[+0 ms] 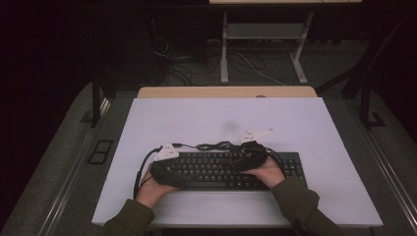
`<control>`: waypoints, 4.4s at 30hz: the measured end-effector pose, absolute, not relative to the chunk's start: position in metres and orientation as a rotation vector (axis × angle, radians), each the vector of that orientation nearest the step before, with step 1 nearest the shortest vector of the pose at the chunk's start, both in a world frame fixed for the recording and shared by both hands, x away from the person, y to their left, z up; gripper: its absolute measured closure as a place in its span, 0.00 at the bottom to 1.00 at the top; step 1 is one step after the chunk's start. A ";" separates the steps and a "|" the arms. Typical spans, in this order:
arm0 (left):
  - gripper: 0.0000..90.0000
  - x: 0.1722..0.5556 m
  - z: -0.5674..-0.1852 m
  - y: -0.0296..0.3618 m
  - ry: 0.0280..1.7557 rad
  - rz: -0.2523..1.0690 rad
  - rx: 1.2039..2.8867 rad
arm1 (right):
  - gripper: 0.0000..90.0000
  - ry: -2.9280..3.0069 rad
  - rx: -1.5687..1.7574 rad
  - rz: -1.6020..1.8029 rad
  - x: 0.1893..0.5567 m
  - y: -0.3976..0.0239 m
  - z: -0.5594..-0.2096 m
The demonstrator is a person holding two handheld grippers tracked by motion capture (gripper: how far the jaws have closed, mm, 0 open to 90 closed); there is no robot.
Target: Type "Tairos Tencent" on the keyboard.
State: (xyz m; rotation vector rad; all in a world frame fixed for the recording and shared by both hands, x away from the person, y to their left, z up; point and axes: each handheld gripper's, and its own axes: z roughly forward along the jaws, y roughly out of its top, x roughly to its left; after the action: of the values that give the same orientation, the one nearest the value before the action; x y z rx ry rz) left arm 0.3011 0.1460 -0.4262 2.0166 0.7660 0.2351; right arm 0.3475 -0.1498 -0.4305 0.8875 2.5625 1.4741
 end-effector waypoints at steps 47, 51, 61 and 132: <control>0.99 0.323 -0.430 0.137 0.779 0.161 2.083 | 0.28 2.523 0.888 1.475 0.348 -0.152 -0.428; 0.99 0.323 -0.432 0.136 0.784 0.161 2.097 | 0.28 2.523 0.885 1.475 0.348 -0.151 -0.428; 0.99 0.324 -0.436 0.132 0.777 0.158 2.129 | 0.28 2.520 0.885 1.473 0.348 -0.151 -0.428; 0.35 0.308 -0.426 0.152 0.774 0.218 2.002 | 0.38 2.571 0.860 1.447 0.341 -0.155 -0.428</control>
State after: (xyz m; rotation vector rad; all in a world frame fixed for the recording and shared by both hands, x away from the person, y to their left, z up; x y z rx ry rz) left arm 0.3080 0.1525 -0.4263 2.0022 0.7735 0.2177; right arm 0.3411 -0.1548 -0.4276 0.8600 2.5708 1.4469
